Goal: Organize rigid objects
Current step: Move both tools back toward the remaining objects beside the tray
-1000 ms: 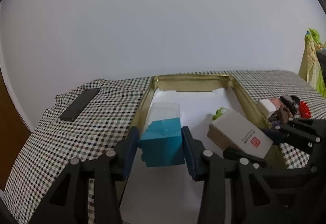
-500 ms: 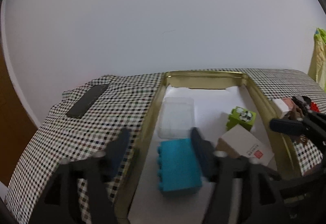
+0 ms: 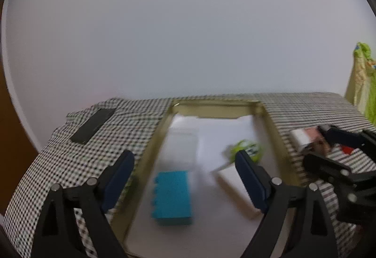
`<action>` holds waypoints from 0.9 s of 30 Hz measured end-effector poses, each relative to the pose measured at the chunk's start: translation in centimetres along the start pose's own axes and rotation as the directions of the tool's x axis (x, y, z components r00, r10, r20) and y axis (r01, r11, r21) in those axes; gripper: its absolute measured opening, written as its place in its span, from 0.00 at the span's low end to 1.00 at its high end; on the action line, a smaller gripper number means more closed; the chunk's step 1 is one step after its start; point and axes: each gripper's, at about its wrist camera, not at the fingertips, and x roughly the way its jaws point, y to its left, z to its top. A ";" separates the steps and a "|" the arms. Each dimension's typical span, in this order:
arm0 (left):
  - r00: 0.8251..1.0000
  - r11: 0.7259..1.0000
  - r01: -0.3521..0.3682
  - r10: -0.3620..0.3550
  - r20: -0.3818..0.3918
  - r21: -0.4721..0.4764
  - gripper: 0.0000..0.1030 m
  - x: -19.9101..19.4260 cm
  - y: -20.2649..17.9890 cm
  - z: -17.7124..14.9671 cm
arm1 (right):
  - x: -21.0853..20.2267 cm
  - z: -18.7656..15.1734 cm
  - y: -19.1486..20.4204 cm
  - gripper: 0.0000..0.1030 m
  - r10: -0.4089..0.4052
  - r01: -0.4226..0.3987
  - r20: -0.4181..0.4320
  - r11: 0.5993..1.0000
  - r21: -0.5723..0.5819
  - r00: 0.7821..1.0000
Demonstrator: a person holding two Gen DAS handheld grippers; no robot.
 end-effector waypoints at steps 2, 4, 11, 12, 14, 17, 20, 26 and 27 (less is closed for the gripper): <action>1.000 1.000 0.025 -0.025 0.010 0.013 0.92 -0.5 -1.4 0.3 | -0.8 -0.4 -1.3 0.76 -0.024 0.024 0.003 0.999 0.026 1.000; 0.998 0.998 0.054 -0.054 0.015 0.035 0.94 -0.9 -3.3 0.6 | -1.3 -0.8 -2.7 0.76 -0.057 0.057 -0.001 0.997 0.050 0.998; 0.989 0.982 0.146 -0.146 -0.002 0.116 0.94 -1.5 -9.8 0.9 | -3.2 -3.0 -8.9 0.77 -0.192 0.193 -0.025 0.970 0.150 0.981; 0.987 0.979 0.157 -0.158 -0.004 0.131 0.94 -1.6 -10.8 0.8 | -3.5 -3.4 -9.9 0.77 -0.212 0.214 -0.030 0.962 0.171 0.977; 0.983 0.970 0.183 -0.184 -0.006 0.162 0.94 -2.0 -12.3 0.6 | -4.1 -4.0 -11.8 0.77 -0.241 0.242 -0.035 0.948 0.206 0.970; 0.978 0.951 0.195 -0.208 0.027 0.239 0.94 -2.1 -14.3 0.0 | -4.6 -4.7 -14.0 0.77 -0.260 0.261 -0.037 0.931 0.255 0.965; 0.979 0.943 0.176 -0.197 0.049 0.281 0.94 -1.7 -14.8 0.1 | -4.8 -5.1 -15.0 0.77 -0.267 0.266 -0.032 0.924 0.276 0.963; 0.983 0.940 0.149 -0.174 0.056 0.308 0.97 0.3 -14.9 1.2 | -4.4 -5.7 -16.0 0.77 -0.255 0.257 -0.047 0.920 0.296 0.966; 0.984 0.938 0.136 -0.164 0.062 0.320 0.97 0.8 -15.1 1.4 | -4.4 -5.6 -16.1 0.77 -0.254 0.256 -0.046 0.919 0.301 0.966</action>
